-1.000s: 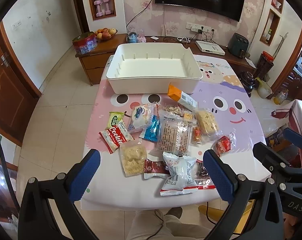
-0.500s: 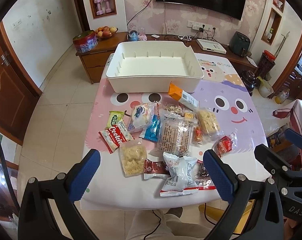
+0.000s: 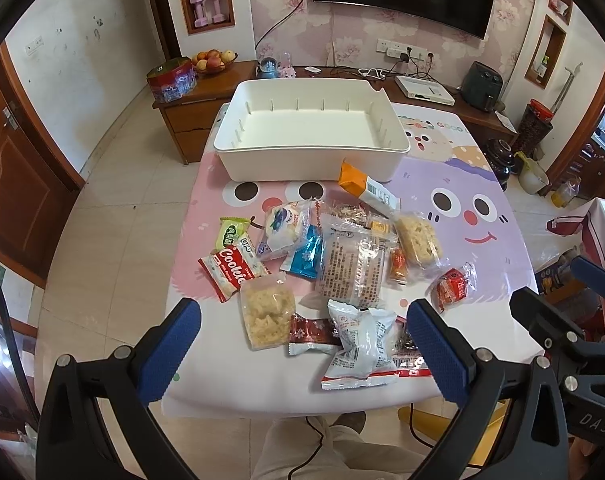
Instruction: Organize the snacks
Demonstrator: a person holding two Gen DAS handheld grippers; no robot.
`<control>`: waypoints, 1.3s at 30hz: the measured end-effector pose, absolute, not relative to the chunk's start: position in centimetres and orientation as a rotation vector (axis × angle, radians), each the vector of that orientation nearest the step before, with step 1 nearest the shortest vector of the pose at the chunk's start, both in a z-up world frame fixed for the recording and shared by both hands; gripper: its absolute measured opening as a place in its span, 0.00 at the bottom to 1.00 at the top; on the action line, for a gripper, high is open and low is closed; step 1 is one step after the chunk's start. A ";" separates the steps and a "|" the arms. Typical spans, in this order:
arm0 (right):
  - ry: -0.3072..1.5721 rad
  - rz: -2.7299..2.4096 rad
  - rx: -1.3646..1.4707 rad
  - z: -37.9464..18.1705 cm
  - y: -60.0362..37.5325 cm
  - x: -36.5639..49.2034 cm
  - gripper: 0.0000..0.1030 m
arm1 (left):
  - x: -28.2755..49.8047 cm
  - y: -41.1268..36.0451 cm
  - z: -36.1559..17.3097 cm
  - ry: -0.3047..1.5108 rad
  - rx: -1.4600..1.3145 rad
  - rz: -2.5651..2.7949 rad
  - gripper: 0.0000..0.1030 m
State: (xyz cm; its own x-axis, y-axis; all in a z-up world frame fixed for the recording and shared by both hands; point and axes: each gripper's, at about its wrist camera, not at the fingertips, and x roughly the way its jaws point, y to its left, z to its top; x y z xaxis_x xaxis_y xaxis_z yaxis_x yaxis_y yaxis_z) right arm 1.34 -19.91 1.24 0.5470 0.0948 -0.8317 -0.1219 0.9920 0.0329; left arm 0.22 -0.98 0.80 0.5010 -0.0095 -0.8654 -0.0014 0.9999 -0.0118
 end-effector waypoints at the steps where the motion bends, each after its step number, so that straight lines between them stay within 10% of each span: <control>1: 0.983 0.127 -0.029 1.2 -19.9 1.3 0.92 | 0.1 -1.0 0.7 1.048 -0.013 -0.006 0.99; 39: 0.980 0.129 -0.030 1.3 -19.9 1.3 0.92 | 0.9 -0.8 1.1 1.078 -0.043 -0.004 0.99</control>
